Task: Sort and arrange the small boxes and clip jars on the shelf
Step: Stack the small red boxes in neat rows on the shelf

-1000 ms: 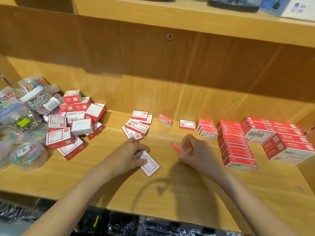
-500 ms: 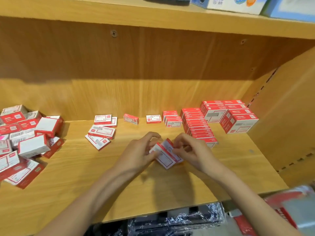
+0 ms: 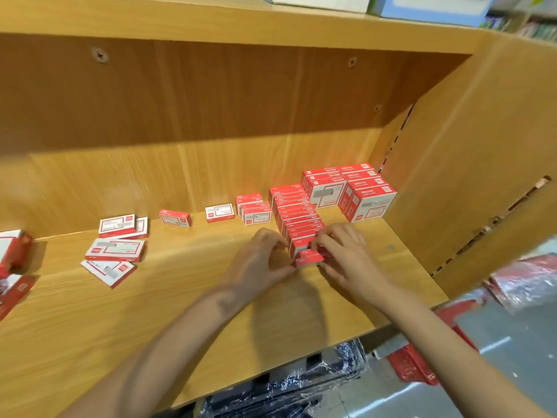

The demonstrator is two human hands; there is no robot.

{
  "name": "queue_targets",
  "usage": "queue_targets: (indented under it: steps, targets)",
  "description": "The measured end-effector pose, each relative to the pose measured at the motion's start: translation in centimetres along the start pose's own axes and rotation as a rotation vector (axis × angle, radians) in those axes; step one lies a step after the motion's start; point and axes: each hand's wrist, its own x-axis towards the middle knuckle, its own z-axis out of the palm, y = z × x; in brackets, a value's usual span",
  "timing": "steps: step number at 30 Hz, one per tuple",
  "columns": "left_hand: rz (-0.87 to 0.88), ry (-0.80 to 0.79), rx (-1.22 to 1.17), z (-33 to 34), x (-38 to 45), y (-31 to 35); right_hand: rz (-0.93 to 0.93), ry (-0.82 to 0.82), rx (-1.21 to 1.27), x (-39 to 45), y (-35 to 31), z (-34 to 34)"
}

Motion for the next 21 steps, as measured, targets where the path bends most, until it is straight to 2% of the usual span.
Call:
queue_targets:
  steps: [4, 13, 21]
  targets:
    - [-0.034, -0.023, 0.071, 1.0, 0.7, -0.1, 0.086, 0.096, 0.063, -0.5, 0.8, 0.6]
    - [-0.033, -0.046, 0.057, 1.7, 1.4, -0.5, 0.112, -0.004, 0.226, 0.4, 1.4, -0.2]
    - [0.006, -0.056, 0.065, 1.4, 1.7, -1.0, 0.099, -0.093, 0.159, 0.9, 1.6, -0.8]
